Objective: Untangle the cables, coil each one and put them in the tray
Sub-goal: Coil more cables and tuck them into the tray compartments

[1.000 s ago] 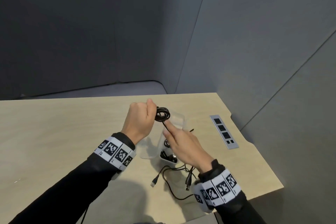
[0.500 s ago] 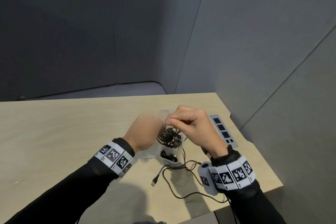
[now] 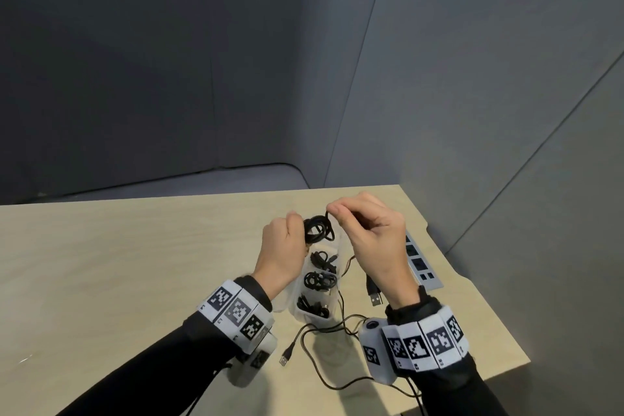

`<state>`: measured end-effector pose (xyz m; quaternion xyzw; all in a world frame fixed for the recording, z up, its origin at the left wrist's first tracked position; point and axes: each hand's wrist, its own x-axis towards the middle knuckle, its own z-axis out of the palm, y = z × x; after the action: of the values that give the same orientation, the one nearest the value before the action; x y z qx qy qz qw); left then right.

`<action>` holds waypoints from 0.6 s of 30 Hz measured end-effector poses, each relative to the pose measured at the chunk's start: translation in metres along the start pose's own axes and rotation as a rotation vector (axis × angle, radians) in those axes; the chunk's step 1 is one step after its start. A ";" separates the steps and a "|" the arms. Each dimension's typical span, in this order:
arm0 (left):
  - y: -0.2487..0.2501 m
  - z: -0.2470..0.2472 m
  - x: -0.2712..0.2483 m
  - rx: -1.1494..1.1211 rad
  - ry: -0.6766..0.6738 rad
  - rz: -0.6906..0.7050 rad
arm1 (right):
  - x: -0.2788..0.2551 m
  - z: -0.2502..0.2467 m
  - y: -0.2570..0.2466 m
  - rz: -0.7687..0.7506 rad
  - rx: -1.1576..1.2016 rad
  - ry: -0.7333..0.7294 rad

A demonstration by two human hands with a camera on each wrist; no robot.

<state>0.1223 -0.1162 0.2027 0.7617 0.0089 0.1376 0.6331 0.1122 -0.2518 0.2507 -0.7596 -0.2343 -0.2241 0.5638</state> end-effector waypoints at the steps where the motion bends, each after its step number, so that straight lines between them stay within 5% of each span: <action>1: 0.000 0.000 0.004 -0.024 0.024 -0.039 | -0.003 -0.001 0.000 -0.010 -0.024 -0.001; 9: 0.013 -0.016 0.041 -0.015 0.189 -0.068 | -0.051 0.005 0.014 0.001 -0.376 -0.363; 14: 0.017 -0.008 0.033 0.398 0.103 0.187 | -0.047 -0.003 0.005 -0.003 -0.679 -0.574; 18: 0.014 0.000 0.024 0.685 -0.110 0.437 | -0.022 -0.018 -0.028 -0.243 -0.801 -0.538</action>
<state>0.1429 -0.1146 0.2213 0.9186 -0.1415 0.2171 0.2984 0.0761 -0.2647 0.2628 -0.9147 -0.3535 -0.1567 0.1172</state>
